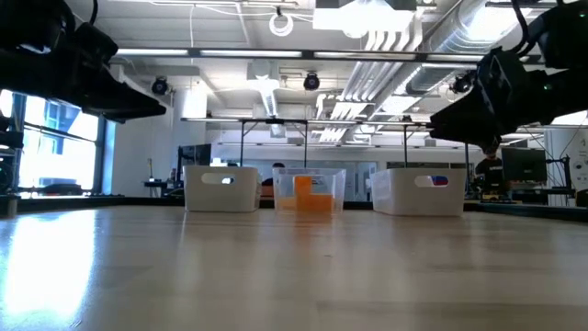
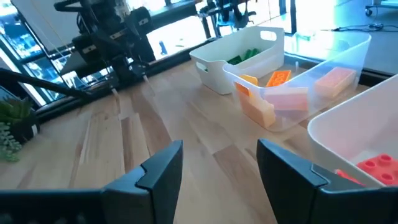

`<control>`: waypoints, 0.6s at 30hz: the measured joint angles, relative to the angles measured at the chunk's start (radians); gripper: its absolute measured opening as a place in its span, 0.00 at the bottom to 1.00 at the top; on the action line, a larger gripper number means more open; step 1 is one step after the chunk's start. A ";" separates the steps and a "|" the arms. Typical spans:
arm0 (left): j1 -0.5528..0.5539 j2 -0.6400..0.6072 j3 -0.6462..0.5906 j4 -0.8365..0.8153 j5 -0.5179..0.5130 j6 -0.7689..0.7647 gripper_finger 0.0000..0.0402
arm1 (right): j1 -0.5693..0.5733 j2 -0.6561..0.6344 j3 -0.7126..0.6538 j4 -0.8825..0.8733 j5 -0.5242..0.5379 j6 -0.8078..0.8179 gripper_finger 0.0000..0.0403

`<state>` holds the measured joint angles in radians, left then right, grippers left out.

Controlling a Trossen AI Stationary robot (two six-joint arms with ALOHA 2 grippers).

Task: Sort & place blocks by color
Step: Return to Home Position

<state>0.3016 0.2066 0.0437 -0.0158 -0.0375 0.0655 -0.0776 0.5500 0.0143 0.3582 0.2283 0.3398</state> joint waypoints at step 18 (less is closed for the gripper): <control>0.000 0.000 0.000 -0.010 0.000 -0.036 0.50 | 0.000 -0.031 -0.005 0.046 0.016 -0.113 0.48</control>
<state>0.3014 0.2066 0.0441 -0.0260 -0.0373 0.0296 -0.0776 0.5192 0.0097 0.4038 0.2447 0.2272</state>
